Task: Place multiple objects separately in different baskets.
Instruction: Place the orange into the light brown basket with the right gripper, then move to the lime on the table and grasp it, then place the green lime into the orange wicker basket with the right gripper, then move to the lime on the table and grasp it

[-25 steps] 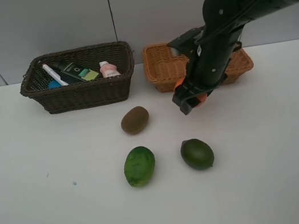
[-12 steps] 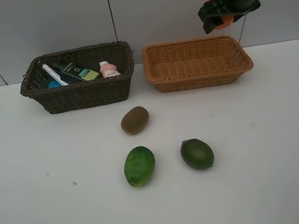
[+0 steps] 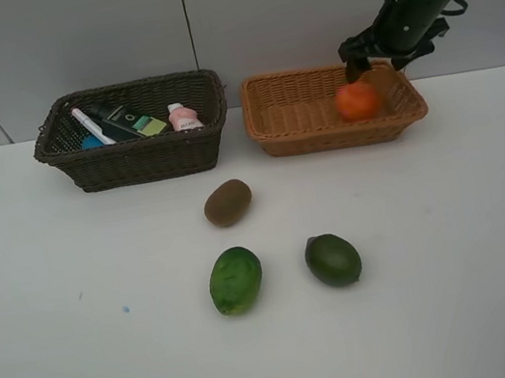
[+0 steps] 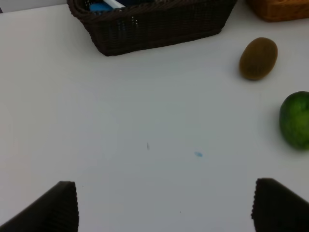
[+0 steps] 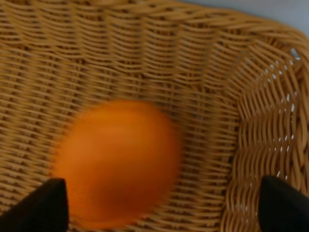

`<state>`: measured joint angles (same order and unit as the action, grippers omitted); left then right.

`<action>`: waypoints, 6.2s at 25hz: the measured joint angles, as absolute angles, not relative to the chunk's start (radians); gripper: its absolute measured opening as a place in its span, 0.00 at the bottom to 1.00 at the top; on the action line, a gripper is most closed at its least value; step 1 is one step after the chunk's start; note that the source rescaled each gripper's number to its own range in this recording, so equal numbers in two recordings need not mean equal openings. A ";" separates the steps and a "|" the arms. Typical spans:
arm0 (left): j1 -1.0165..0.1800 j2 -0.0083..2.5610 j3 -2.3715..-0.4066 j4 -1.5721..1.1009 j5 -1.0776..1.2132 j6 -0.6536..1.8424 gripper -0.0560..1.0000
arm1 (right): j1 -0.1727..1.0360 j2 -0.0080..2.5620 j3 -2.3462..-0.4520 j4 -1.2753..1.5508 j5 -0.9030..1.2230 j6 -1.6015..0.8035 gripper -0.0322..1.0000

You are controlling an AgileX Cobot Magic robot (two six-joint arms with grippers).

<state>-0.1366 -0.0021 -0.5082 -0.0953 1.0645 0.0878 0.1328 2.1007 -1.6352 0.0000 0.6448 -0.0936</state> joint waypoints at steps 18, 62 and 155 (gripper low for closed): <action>-0.137 -0.002 -0.508 -0.095 1.064 0.088 0.97 | 0.198 1.823 -1.621 0.019 1.098 0.007 1.00; -0.137 -0.002 -0.508 -0.095 1.064 0.088 0.97 | 0.737 1.858 -1.018 -0.059 0.722 0.038 1.00; -0.137 -0.002 -0.508 -0.095 1.064 0.088 0.97 | 0.781 1.932 -1.577 0.000 1.045 0.049 0.98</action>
